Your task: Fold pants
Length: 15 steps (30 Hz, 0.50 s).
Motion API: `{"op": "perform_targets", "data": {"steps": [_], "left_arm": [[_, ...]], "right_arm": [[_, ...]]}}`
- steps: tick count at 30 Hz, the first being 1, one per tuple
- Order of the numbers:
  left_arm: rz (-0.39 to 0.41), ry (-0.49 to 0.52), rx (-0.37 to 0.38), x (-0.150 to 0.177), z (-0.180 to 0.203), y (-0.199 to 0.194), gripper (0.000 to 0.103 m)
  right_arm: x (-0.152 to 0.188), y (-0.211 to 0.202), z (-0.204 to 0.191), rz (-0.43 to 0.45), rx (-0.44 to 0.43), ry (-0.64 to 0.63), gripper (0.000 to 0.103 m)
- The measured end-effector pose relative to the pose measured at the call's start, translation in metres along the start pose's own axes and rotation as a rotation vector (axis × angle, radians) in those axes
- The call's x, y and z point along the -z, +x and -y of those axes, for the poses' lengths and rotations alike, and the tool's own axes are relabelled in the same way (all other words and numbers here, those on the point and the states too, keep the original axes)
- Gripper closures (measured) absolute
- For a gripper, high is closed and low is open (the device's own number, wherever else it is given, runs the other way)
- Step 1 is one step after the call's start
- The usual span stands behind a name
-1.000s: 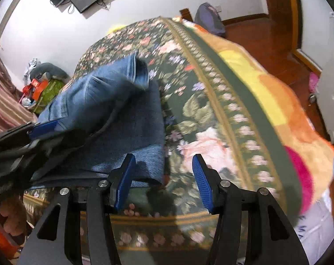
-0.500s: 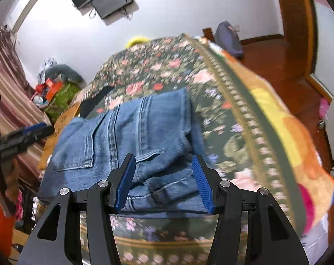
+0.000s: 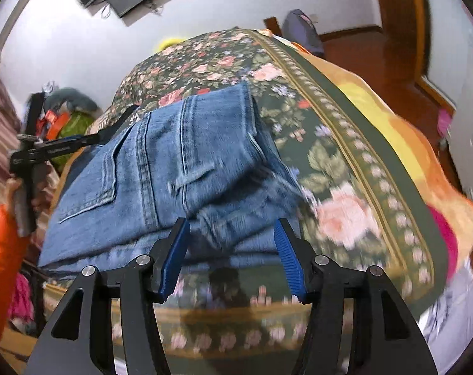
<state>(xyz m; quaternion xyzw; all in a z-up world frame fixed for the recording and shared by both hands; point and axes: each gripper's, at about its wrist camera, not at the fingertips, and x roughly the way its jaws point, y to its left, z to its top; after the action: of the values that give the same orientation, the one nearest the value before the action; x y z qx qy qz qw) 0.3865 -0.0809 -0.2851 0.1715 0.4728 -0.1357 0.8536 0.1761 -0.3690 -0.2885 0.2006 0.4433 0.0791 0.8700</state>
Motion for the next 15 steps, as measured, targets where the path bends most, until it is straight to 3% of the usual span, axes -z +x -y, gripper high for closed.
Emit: {"op": "perform_targets", "data": {"steps": [4, 7, 15], "left_arm": [[-0.081, 0.037, 0.040, 0.003, 0.006, 0.031, 0.033], [-0.088, 0.018, 0.089, 0.017, 0.000, 0.033, 0.032], [-0.100, -0.130, 0.169, 0.071, -0.044, 0.003, 0.032]], "right_arm": [[0.012, 0.008, 0.007, -0.063, -0.019, 0.061, 0.051], [0.010, 0.022, 0.002, -0.077, -0.006, 0.061, 0.050], [-0.042, 0.064, -0.015, -0.102, -0.001, -0.043, 0.052]]}}
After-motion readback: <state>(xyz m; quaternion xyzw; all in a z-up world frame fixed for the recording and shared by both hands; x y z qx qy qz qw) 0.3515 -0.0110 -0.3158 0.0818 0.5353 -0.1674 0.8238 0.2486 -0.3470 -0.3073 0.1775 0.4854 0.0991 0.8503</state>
